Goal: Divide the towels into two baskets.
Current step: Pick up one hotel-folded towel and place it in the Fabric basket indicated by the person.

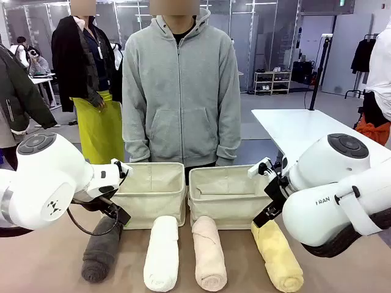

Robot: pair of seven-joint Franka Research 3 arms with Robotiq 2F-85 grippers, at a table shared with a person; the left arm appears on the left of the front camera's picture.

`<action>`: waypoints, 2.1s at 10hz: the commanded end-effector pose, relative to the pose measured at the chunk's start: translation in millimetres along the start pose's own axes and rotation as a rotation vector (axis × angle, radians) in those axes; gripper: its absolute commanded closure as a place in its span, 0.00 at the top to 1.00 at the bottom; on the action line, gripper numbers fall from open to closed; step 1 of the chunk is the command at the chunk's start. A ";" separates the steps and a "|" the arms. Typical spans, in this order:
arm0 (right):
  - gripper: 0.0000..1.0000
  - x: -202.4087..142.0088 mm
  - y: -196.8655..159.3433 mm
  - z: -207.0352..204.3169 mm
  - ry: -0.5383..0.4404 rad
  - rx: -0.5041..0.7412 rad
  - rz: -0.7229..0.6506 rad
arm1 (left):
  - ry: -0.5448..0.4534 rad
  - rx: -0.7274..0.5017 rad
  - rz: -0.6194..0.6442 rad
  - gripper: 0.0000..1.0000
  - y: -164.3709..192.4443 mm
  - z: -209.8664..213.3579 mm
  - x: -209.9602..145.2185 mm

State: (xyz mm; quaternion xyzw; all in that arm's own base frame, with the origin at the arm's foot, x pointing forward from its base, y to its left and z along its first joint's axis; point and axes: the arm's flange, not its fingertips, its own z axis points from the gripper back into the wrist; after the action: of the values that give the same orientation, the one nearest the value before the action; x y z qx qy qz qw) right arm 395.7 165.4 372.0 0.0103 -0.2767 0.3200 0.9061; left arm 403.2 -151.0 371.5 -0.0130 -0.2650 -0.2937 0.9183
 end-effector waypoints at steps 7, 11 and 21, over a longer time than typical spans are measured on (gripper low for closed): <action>1.00 0.0 0.0 0.0 0.000 0.000 0.000 | 0.000 0.000 0.000 1.00 -0.2 0.0 0.1; 1.00 -0.2 -0.7 0.0 0.000 -0.001 0.000 | 0.011 -0.003 0.001 1.00 6.0 9.1 7.6; 1.00 -15.5 -121.9 53.3 -0.116 0.953 -0.542 | -0.216 -0.906 0.560 1.00 117.4 57.4 -36.4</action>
State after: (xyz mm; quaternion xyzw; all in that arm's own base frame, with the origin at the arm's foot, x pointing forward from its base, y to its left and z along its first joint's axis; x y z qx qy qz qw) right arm 420.8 75.9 444.6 0.4601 -0.1513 0.2048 0.8506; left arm 407.6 -40.2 435.2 -0.4709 -0.1996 -0.1475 0.8466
